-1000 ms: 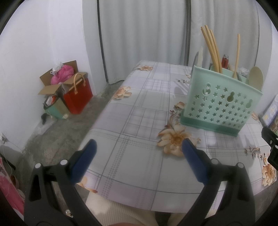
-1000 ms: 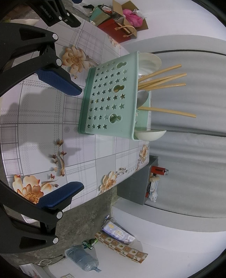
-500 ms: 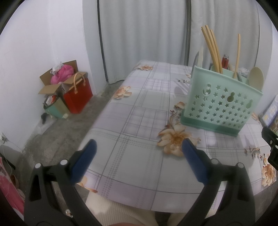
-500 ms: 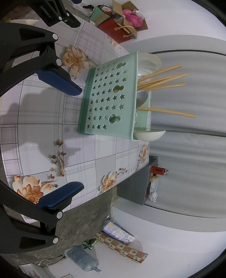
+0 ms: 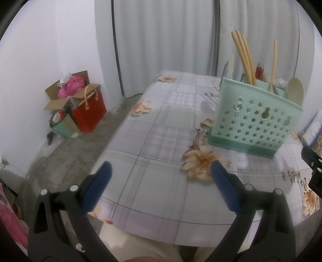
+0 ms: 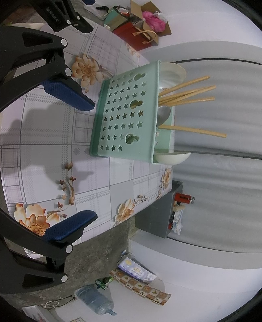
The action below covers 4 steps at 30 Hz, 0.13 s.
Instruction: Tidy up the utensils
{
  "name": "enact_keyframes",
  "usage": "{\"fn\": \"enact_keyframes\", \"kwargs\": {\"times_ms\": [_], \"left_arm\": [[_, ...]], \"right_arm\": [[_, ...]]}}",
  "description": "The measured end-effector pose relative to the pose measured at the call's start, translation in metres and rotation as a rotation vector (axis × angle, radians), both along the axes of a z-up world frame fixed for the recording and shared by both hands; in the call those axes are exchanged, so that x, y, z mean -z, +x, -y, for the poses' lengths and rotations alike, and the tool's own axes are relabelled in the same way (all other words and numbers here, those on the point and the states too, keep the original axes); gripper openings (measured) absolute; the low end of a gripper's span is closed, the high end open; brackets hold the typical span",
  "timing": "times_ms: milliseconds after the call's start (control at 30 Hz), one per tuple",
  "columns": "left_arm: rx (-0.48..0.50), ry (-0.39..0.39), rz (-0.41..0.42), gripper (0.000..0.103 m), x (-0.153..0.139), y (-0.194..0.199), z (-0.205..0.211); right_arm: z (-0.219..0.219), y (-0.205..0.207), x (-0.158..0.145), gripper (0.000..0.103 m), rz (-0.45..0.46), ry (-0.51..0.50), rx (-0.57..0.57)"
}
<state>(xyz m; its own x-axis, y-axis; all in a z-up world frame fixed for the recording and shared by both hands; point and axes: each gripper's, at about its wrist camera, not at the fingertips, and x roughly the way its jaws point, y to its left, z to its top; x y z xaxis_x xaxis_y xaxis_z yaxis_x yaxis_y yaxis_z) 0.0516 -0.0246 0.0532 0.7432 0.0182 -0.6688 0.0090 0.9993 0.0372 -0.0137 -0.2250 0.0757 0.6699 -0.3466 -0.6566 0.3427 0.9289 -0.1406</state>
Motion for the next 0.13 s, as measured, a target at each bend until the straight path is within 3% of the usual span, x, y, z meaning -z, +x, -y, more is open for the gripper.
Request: {"fn": "enact_keyframes", "kwargs": {"times_ms": [133], "left_arm": [[0.003, 0.001, 0.000, 0.094, 0.0002, -0.0001, 0.0009]], "right_arm": [[-0.0009, 0.0011, 0.0004, 0.096, 0.002, -0.002, -0.001]]}}
